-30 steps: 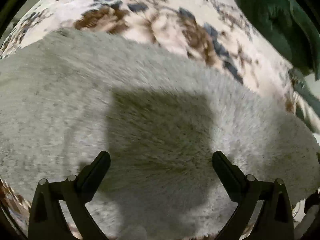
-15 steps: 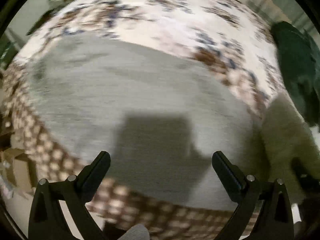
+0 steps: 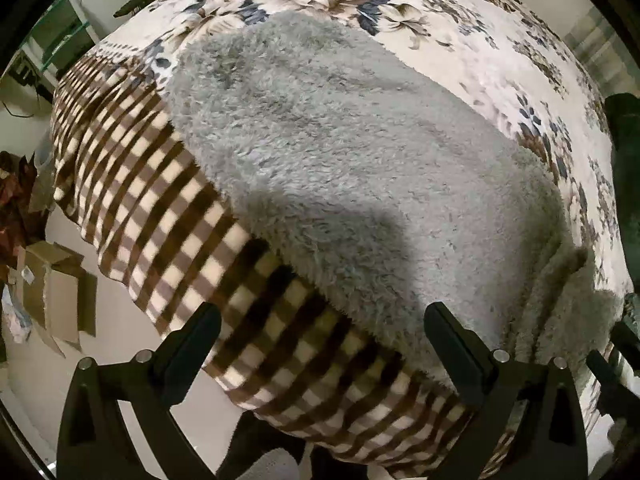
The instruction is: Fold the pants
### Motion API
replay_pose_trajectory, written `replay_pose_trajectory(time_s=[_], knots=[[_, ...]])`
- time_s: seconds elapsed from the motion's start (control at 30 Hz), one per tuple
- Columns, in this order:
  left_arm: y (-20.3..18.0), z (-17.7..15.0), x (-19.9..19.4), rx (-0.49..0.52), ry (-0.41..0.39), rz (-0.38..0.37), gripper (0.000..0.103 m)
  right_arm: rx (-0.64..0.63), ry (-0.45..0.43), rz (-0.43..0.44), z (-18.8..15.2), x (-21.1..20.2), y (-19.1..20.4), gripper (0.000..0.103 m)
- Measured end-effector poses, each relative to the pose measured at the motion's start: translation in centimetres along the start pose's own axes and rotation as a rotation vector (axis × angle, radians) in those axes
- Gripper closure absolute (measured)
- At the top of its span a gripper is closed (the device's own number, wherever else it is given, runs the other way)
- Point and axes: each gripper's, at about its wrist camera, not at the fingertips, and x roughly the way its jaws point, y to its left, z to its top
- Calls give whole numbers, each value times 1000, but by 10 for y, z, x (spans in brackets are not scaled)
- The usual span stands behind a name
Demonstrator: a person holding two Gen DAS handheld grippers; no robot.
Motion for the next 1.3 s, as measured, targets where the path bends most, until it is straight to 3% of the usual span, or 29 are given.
replay_pose_trajectory(time_s=[0.1,0.2,0.23,0.27,0.3,0.43,0.57,0.67,0.73,0.77,0.8,0.87,0.97,1.03,1.17,1.3], knots=[[-10,0,-1,22,-10,-11,0,61,47,-23,25,29,-7,34],[-22,3,-2,50,-19,-24,0,65,89,-143,40,62,4,36],[-25,3,-3,61,-21,-29,0,52,79,-179,42,69,9,44],[-29,4,-3,72,-22,-33,0,53,60,-221,42,74,8,82],[-31,4,-4,79,-24,-36,0,61,44,-252,41,76,8,93],[-34,3,-14,119,-53,-32,0,55,-19,-244,32,62,26,94],[-32,3,-16,123,-60,-22,0,14,-10,-224,23,59,61,94],[-32,5,-14,107,-46,-25,0,28,90,-202,28,80,64,85],[-33,5,-17,104,-49,-37,0,84,128,-82,33,77,52,73],[-35,6,-19,108,-54,-46,0,106,117,-25,35,68,45,51],[-38,7,-21,113,-58,-54,0,120,89,41,36,52,36,38],[-49,9,-22,126,-57,-82,0,113,29,43,33,20,22,36],[-81,12,-19,171,-27,-157,0,101,-60,-75,25,-26,-11,34],[-110,14,-11,226,11,-206,0,121,-77,-115,20,-43,-31,30],[-165,16,18,317,69,-224,0,203,-87,-188,7,-71,-89,30],[-197,20,60,320,154,-253,3,250,-98,-225,1,-73,-123,30]])
